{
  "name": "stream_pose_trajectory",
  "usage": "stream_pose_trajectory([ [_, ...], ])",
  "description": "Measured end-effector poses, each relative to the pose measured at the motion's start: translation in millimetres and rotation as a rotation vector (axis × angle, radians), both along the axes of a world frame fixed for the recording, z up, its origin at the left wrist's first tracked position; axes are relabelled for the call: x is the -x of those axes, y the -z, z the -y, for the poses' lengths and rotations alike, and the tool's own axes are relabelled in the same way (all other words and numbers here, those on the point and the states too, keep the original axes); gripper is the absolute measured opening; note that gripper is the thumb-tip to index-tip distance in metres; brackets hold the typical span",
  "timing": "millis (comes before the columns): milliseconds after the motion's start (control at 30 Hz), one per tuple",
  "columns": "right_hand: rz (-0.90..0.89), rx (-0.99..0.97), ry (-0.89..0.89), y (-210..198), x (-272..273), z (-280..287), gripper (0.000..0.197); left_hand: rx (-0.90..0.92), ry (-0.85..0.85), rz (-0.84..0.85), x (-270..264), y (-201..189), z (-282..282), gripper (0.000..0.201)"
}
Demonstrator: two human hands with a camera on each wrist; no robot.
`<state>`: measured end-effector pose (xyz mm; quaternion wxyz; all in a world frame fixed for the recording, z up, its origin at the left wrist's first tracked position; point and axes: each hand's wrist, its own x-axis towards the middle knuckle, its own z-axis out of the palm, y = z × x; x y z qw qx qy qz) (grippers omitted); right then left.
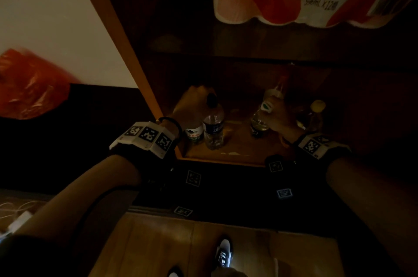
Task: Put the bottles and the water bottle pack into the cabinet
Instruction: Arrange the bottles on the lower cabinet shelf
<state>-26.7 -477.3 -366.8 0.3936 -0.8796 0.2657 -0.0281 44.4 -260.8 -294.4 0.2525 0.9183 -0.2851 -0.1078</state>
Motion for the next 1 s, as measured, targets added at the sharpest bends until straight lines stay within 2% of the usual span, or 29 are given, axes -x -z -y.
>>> stream_pose_trajectory([
  [100, 0.046, -0.035, 0.012, -3, -9, -14, 0.032, -0.004, -0.001, 0.018, -2, 0, 1, 0.021],
  [200, 0.057, -0.112, -0.057, -9, -22, -34, 0.027, -0.011, 0.003, 0.026, -2, 2, 0, 0.023],
  [367, 0.024, -0.127, -0.17, -15, -44, -61, 0.03, 0.012, -0.007, -0.028, -1, 1, -3, 0.036],
  [600, 0.067, -0.392, -0.091, -14, -56, -86, 0.042, 0.015, -0.003, -0.003, 2, 3, -6, 0.037],
  [833, 0.024, -0.602, -0.149, -16, -51, -76, 0.045, -0.026, 0.02, 0.025, 4, 2, -4, 0.039],
  [900, 0.004, -0.697, -0.162, -17, -48, -75, 0.037, -0.043, 0.012, 0.014, 5, 0, -5, 0.041],
  [1000, -0.04, -0.799, -0.15, -18, -45, -77, 0.015, -0.057, 0.032, 0.01, 6, -4, -4, 0.041],
])
